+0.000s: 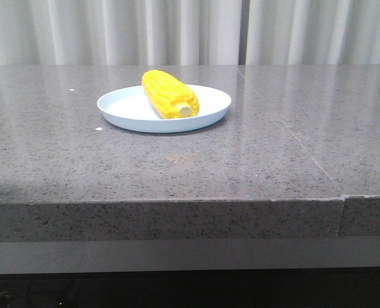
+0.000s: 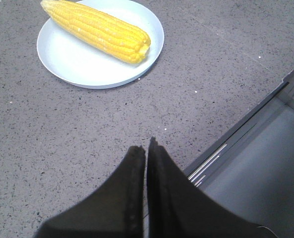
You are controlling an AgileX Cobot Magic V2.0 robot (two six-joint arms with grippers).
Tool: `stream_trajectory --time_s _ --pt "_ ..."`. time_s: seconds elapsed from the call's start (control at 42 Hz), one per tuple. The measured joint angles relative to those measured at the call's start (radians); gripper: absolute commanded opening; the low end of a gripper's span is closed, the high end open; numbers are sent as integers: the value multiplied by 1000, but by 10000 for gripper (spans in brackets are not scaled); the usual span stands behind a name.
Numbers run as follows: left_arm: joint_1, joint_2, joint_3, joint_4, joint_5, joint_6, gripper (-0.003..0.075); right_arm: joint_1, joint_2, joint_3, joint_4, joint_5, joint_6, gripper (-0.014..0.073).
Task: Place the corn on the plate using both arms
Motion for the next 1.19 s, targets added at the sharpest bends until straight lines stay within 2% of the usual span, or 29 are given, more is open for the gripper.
stream_trajectory --time_s 0.452,0.595,0.88,1.189 --pt "20 -35 31 -2 -23 0 -20 0 0 0 0 2 0 -67" --pt "140 -141 124 10 -93 0 -20 0 0 0 0 2 0 -67" --pt "435 -485 449 14 -339 0 -20 0 0 0 0 3 0 -67" --pt "594 -795 760 14 -567 0 -20 0 0 0 0 3 0 -67"
